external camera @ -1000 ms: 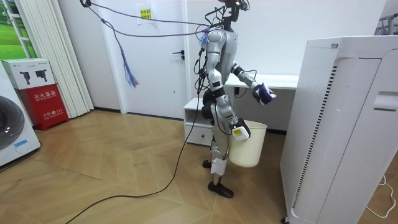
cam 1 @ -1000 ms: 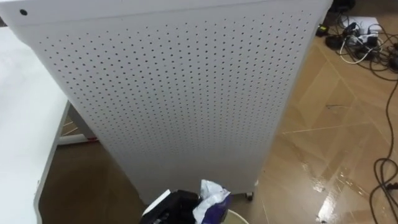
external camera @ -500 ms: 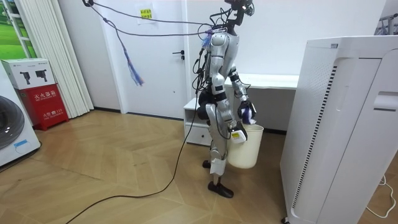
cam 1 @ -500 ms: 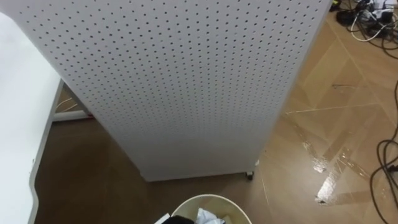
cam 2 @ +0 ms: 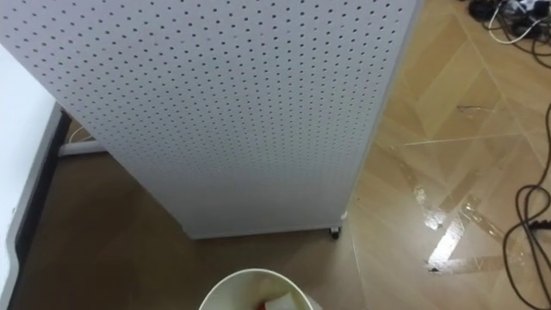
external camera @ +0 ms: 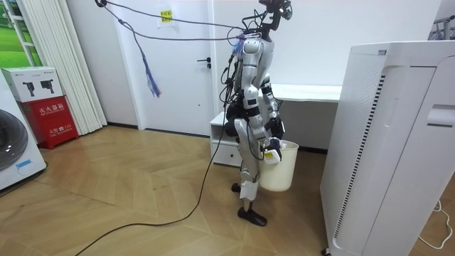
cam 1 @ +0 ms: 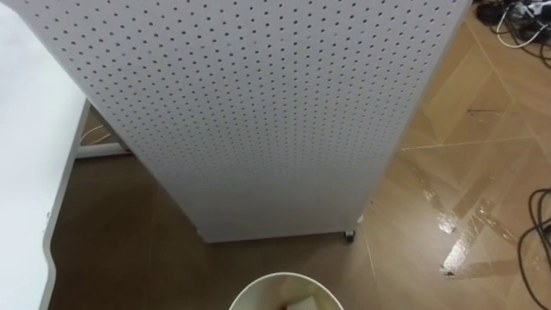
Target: Pick garbage
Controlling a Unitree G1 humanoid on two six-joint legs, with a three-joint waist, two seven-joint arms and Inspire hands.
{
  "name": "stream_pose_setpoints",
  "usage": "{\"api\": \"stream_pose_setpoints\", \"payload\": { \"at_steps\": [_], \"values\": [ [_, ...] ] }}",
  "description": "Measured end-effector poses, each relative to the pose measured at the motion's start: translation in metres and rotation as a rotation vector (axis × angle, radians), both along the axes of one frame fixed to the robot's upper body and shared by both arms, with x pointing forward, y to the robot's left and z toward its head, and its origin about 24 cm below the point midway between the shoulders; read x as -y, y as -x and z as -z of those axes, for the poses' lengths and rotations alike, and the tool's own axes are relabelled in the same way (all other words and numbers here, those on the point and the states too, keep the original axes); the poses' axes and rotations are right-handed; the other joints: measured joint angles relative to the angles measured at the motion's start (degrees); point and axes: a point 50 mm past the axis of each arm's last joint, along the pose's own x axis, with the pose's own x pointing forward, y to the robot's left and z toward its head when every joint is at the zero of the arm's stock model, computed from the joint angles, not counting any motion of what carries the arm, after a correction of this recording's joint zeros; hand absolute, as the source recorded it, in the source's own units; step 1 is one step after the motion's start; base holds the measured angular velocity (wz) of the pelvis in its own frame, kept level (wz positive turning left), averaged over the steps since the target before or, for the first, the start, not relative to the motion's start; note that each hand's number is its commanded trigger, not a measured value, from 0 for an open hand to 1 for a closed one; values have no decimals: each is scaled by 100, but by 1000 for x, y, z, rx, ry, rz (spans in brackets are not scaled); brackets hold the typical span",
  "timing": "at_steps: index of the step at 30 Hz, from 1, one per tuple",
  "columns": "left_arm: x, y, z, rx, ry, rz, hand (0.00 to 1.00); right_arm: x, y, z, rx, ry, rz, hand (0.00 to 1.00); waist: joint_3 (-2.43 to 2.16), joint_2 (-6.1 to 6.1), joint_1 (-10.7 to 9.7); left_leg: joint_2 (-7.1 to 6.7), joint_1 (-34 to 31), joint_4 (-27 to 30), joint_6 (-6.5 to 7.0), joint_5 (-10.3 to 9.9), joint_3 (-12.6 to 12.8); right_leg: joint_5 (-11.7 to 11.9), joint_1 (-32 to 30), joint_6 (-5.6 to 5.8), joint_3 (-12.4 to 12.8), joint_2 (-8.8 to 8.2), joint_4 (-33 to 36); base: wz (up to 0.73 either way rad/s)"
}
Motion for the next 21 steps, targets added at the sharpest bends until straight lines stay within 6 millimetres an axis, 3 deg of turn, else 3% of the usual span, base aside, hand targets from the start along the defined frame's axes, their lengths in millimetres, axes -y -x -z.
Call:
{"api": "stream_pose_setpoints", "payload": {
  "at_steps": [21],
  "values": [
    [-4, 8, 8, -27, -114, 101, 0, 1, 4, 4, -30, 8, 2, 100, -3, -1, 8, -8, 3, -31, 9, 1, -13, 22, 8, 5, -21, -8, -19, 0]
  ]
}}
